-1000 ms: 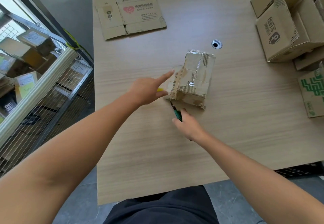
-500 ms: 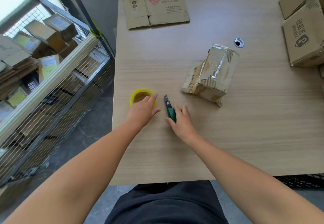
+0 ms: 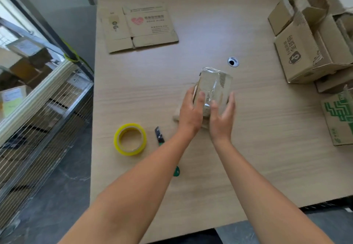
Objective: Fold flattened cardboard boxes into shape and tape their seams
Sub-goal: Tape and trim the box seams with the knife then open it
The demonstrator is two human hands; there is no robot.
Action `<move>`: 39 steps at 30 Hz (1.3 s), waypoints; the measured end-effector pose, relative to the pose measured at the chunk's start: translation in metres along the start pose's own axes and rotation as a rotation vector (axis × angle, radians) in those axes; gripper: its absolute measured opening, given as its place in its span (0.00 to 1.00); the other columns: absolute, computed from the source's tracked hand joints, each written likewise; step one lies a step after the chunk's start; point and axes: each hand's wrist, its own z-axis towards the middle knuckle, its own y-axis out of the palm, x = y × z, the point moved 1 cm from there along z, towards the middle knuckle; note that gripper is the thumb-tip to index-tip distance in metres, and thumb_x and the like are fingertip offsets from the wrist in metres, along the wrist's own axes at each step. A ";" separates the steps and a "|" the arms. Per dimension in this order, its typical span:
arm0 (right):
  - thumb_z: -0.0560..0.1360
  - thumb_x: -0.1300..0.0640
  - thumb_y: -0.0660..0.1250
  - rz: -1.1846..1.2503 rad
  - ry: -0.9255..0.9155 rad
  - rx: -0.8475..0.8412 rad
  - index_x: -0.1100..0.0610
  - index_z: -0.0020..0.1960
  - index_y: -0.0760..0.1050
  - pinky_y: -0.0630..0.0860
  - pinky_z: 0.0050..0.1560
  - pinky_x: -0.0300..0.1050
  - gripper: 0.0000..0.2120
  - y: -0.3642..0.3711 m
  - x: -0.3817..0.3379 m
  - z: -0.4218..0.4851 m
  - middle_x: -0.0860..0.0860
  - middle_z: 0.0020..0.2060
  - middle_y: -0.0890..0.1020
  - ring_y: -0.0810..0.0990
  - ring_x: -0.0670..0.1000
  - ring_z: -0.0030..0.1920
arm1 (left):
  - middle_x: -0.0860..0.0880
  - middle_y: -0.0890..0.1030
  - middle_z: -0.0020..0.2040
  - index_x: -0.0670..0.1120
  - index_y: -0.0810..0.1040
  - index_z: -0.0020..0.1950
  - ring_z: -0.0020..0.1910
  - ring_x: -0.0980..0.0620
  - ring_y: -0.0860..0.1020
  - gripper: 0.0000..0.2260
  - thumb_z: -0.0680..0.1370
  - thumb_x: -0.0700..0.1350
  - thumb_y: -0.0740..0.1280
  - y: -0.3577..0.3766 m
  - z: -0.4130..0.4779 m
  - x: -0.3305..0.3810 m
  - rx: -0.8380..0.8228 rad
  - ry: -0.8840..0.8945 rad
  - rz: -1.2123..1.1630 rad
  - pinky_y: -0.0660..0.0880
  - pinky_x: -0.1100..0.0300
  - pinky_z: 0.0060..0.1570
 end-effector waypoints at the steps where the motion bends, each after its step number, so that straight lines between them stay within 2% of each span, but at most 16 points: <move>1: 0.81 0.46 0.62 0.043 0.091 -0.038 0.57 0.82 0.55 0.57 0.76 0.38 0.34 0.007 0.007 0.006 0.48 0.78 0.63 0.61 0.44 0.77 | 0.60 0.73 0.70 0.48 0.70 0.75 0.68 0.68 0.69 0.20 0.85 0.54 0.56 0.009 0.007 -0.009 0.012 -0.049 -0.065 0.61 0.77 0.63; 3: 0.81 0.41 0.59 0.068 0.164 -0.075 0.50 0.82 0.57 0.62 0.75 0.44 0.32 0.011 0.023 0.011 0.45 0.77 0.67 0.66 0.45 0.76 | 0.59 0.71 0.72 0.49 0.68 0.77 0.67 0.70 0.69 0.20 0.87 0.53 0.52 0.014 0.012 -0.031 0.028 -0.133 -0.180 0.60 0.81 0.60; 7: 0.85 0.42 0.55 0.379 0.314 -0.259 0.52 0.81 0.60 0.60 0.79 0.56 0.28 0.003 0.022 0.013 0.49 0.78 0.67 0.65 0.49 0.77 | 0.56 0.74 0.72 0.53 0.66 0.78 0.70 0.59 0.72 0.23 0.86 0.59 0.49 0.006 0.010 -0.031 -0.154 -0.255 -0.363 0.66 0.57 0.74; 10: 0.86 0.49 0.55 0.503 0.172 -0.358 0.54 0.77 0.66 0.65 0.75 0.62 0.21 -0.025 -0.010 0.015 0.55 0.73 0.74 0.71 0.56 0.74 | 0.48 0.71 0.75 0.49 0.65 0.78 0.74 0.50 0.69 0.23 0.85 0.56 0.52 -0.018 0.011 0.012 -0.294 -0.095 -0.363 0.64 0.47 0.75; 13: 0.83 0.45 0.57 0.598 -0.004 -0.354 0.50 0.71 0.73 0.61 0.76 0.58 0.20 -0.069 -0.047 0.019 0.54 0.73 0.73 0.67 0.56 0.76 | 0.47 0.79 0.63 0.46 0.76 0.64 0.66 0.47 0.74 0.15 0.84 0.50 0.55 -0.052 0.010 0.053 -0.241 0.044 -0.474 0.66 0.48 0.70; 15: 0.79 0.34 0.57 0.620 0.033 -0.354 0.48 0.62 0.79 0.60 0.72 0.57 0.23 -0.087 -0.071 0.019 0.50 0.71 0.75 0.69 0.53 0.75 | 0.51 0.81 0.53 0.48 0.78 0.54 0.56 0.52 0.78 0.15 0.84 0.50 0.53 -0.062 0.001 0.075 -0.235 0.059 -0.551 0.72 0.54 0.59; 17: 0.77 0.29 0.55 0.604 0.105 -0.371 0.49 0.63 0.77 0.68 0.63 0.57 0.29 -0.092 -0.079 0.014 0.49 0.68 0.78 0.75 0.51 0.68 | 0.51 0.82 0.53 0.49 0.79 0.50 0.56 0.53 0.79 0.19 0.85 0.55 0.51 -0.058 -0.012 0.084 -0.232 0.037 -0.548 0.74 0.55 0.57; 20: 0.76 0.30 0.54 0.474 0.157 -0.404 0.48 0.71 0.69 0.76 0.55 0.53 0.31 -0.083 -0.081 0.002 0.50 0.67 0.78 0.78 0.52 0.64 | 0.46 0.78 0.64 0.46 0.73 0.59 0.66 0.49 0.75 0.25 0.79 0.67 0.56 -0.044 -0.025 0.076 -0.138 -0.097 -0.449 0.72 0.47 0.67; 23: 0.74 0.31 0.62 0.383 0.215 -0.396 0.45 0.70 0.66 0.75 0.59 0.55 0.30 -0.072 -0.069 0.001 0.49 0.66 0.76 0.76 0.51 0.66 | 0.47 0.76 0.63 0.50 0.66 0.65 0.59 0.50 0.78 0.30 0.72 0.67 0.67 -0.036 -0.029 0.063 -0.103 -0.169 -0.382 0.78 0.51 0.56; 26: 0.79 0.45 0.67 0.157 0.140 -0.257 0.43 0.73 0.62 0.77 0.50 0.44 0.26 -0.069 -0.044 0.011 0.46 0.57 0.76 0.80 0.48 0.55 | 0.48 0.73 0.65 0.58 0.63 0.67 0.58 0.50 0.79 0.24 0.75 0.57 0.70 -0.027 -0.025 0.039 -0.029 -0.196 -0.257 0.80 0.50 0.50; 28: 0.81 0.57 0.64 -0.003 0.012 -0.212 0.39 0.75 0.58 0.73 0.48 0.35 0.28 -0.073 -0.026 0.018 0.46 0.56 0.73 0.78 0.42 0.51 | 0.50 0.73 0.65 0.62 0.61 0.70 0.59 0.53 0.78 0.24 0.79 0.48 0.68 -0.024 -0.025 0.023 0.052 -0.121 -0.131 0.80 0.50 0.54; 31: 0.78 0.63 0.68 -0.189 -0.242 -0.269 0.43 0.77 0.63 0.70 0.55 0.26 0.33 -0.083 0.003 0.028 0.48 0.58 0.70 0.73 0.34 0.50 | 0.47 0.65 0.72 0.57 0.65 0.75 0.70 0.61 0.65 0.30 0.77 0.38 0.69 -0.026 -0.019 0.007 0.179 0.222 0.487 0.68 0.58 0.69; 33: 0.76 0.58 0.74 -0.241 -0.273 -0.264 0.48 0.74 0.72 0.73 0.64 0.39 0.28 -0.092 0.012 0.039 0.50 0.59 0.71 0.72 0.35 0.53 | 0.45 0.66 0.74 0.53 0.75 0.70 0.72 0.49 0.64 0.23 0.75 0.48 0.73 -0.026 -0.011 0.011 0.112 0.415 0.848 0.67 0.49 0.72; 35: 0.71 0.45 0.78 -0.295 -0.251 -0.299 0.50 0.72 0.75 0.70 0.70 0.45 0.31 -0.102 0.021 0.053 0.53 0.63 0.72 0.72 0.43 0.64 | 0.48 0.67 0.75 0.53 0.77 0.68 0.74 0.47 0.65 0.33 0.70 0.70 0.69 -0.025 -0.001 0.017 -0.014 0.260 0.981 0.66 0.47 0.72; 37: 0.66 0.30 0.74 -0.444 -0.272 -0.428 0.46 0.77 0.67 0.65 0.74 0.48 0.45 -0.110 0.027 0.062 0.53 0.72 0.66 0.65 0.52 0.74 | 0.49 0.59 0.81 0.55 0.67 0.76 0.80 0.47 0.55 0.52 0.59 0.84 0.60 -0.024 0.005 0.018 -0.135 0.118 1.040 0.57 0.47 0.77; 39: 0.62 0.20 0.66 -0.699 -0.357 -0.568 0.43 0.82 0.50 0.58 0.76 0.55 0.57 -0.114 0.032 0.065 0.51 0.80 0.52 0.51 0.56 0.81 | 0.47 0.41 0.83 0.56 0.50 0.81 0.81 0.47 0.39 0.63 0.54 0.88 0.56 -0.017 0.004 0.012 -0.269 0.093 1.189 0.44 0.45 0.78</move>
